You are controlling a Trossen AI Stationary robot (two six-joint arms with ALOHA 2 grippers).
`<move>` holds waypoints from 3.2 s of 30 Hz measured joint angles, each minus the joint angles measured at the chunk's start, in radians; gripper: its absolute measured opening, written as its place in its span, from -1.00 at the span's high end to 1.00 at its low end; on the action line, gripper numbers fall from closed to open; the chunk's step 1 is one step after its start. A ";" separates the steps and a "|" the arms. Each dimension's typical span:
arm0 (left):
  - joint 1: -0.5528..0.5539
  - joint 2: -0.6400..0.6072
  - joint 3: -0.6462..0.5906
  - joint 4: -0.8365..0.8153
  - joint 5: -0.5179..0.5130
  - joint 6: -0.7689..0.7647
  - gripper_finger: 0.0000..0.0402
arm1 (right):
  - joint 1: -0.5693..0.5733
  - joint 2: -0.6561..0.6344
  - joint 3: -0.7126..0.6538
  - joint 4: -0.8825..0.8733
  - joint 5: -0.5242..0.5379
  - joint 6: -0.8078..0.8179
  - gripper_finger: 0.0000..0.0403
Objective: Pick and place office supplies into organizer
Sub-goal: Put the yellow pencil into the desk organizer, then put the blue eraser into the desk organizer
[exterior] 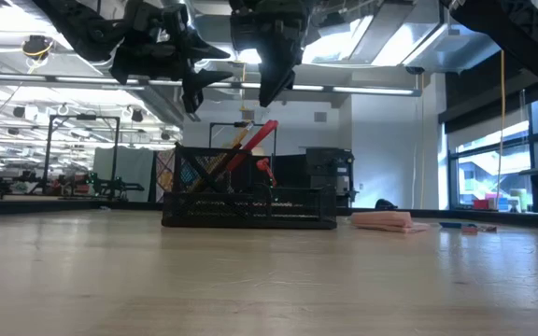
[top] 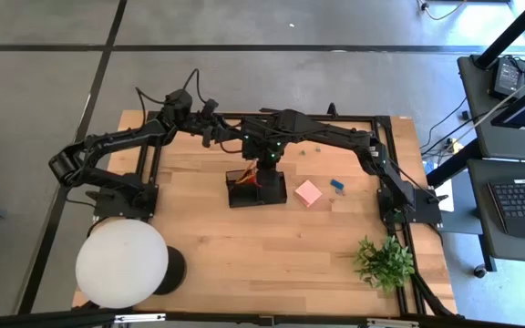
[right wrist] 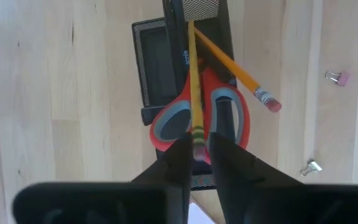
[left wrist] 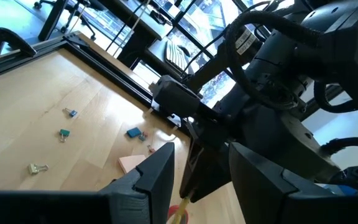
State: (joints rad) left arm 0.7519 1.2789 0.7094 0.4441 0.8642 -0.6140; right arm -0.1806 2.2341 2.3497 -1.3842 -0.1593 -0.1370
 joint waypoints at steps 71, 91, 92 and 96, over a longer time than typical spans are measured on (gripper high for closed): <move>-0.005 0.000 0.000 -0.001 -0.063 0.035 0.27 | -0.210 -0.784 -1.505 0.401 0.213 0.421 -0.03; -0.004 0.000 0.000 0.000 -0.070 0.063 0.27 | -0.215 -0.670 -1.539 0.546 0.178 0.358 -0.09; -0.004 0.000 0.000 0.000 -0.070 0.064 0.27 | -0.215 -0.656 -1.539 0.548 0.163 0.347 -0.08; -0.004 0.000 0.000 -0.001 -0.070 0.069 0.27 | -0.216 -0.599 -1.535 0.555 0.139 0.334 -0.03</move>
State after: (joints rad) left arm 0.7479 1.2789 0.7096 0.4435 0.7944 -0.5453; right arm -0.3970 1.6356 0.8147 -0.8296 -0.0200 0.1965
